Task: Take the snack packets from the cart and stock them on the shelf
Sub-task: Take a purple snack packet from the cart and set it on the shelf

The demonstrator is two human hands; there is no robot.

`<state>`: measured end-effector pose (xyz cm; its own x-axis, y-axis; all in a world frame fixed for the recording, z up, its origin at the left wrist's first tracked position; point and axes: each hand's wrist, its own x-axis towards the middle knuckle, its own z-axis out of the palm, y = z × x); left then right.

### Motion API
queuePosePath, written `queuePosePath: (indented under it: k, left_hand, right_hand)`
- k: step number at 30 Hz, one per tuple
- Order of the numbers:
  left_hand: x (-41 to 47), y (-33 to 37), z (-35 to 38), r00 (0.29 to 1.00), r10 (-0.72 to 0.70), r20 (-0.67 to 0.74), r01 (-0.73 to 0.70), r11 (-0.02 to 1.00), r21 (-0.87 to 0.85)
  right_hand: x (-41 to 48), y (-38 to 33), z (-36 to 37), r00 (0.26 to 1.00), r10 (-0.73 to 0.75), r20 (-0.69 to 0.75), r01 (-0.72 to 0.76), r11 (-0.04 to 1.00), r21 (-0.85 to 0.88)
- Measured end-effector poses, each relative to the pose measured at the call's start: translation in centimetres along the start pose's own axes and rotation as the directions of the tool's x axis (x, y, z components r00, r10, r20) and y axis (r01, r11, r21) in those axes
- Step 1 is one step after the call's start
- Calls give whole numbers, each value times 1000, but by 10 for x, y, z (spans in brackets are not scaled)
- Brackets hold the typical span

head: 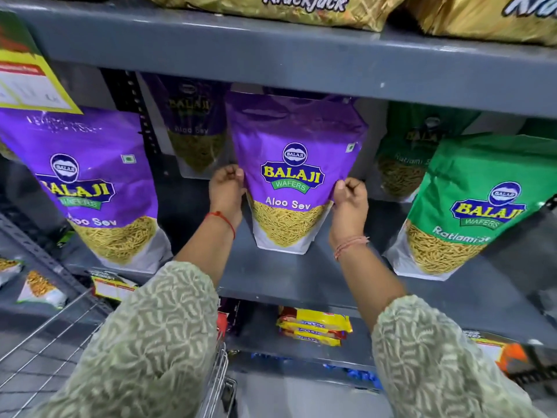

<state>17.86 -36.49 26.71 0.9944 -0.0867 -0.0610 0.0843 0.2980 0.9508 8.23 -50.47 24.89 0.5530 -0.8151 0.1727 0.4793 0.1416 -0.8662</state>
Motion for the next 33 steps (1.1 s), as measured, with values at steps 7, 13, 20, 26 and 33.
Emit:
queuePosePath:
  k: [7, 13, 20, 26, 33]
  left_hand:
    - [2, -54, -36, 897, -115, 426, -10, 960, 280]
    - [-2, -95, -54, 860, -261, 438, -72, 788, 612]
    - [-8, -97, -66, 899, -195, 391, -122, 747, 654]
    - [-46, -96, -103, 903, -126, 411, -214, 699, 683]
    - [-52, -90, -109, 880, -158, 448, -236, 674, 700]
  right_hand:
    - [-18, 44, -61, 865, 376, 333, -159, 834, -529]
    - [-24, 66, -68, 874, 409, 262, -84, 659, -748]
    - [-41, 62, -68, 905, 360, 229, -33, 594, -804]
    - [-84, 49, -83, 893, 322, 314, 106, 528, -843]
    - [-94, 43, -83, 892, 347, 289, 97, 477, -874]
